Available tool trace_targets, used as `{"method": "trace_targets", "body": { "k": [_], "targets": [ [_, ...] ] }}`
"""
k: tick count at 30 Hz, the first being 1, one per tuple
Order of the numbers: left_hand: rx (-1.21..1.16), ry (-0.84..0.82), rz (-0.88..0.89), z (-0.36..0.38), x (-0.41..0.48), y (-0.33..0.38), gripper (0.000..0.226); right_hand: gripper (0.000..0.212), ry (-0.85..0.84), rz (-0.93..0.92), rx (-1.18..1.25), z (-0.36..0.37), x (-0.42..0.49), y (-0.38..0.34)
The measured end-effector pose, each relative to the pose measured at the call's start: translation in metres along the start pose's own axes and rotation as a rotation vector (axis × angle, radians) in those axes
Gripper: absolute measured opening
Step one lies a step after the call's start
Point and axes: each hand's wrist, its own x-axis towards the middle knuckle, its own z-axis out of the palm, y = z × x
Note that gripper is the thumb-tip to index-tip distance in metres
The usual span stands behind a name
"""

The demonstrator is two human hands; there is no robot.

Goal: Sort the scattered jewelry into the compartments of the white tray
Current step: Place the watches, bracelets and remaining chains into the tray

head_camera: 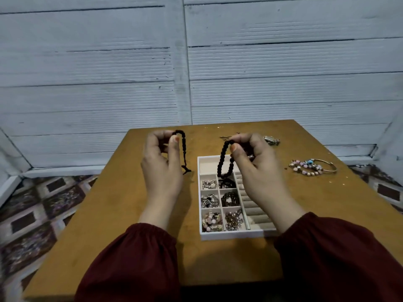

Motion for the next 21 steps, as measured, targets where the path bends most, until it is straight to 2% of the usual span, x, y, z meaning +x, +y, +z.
{"method": "trace_targets", "body": {
  "k": [4,9,14,21],
  "targets": [
    [-0.003,0.05,-0.038,-0.001,-0.008,-0.018,0.004,0.016,-0.099,0.102,0.045,0.005,-0.003,0.0],
    [0.032,0.112,-0.039,0.0,-0.017,-0.025,0.021,0.015,-0.253,0.171,-0.021,0.006,-0.009,-0.002],
    [0.031,0.132,-0.048,0.004,-0.022,-0.029,0.016,0.014,-0.409,0.292,-0.027,0.006,-0.013,-0.002],
    [0.041,0.111,-0.056,0.004,-0.025,-0.037,0.008,0.012,-0.435,0.328,-0.101,0.009,-0.013,0.001]
  ]
}}
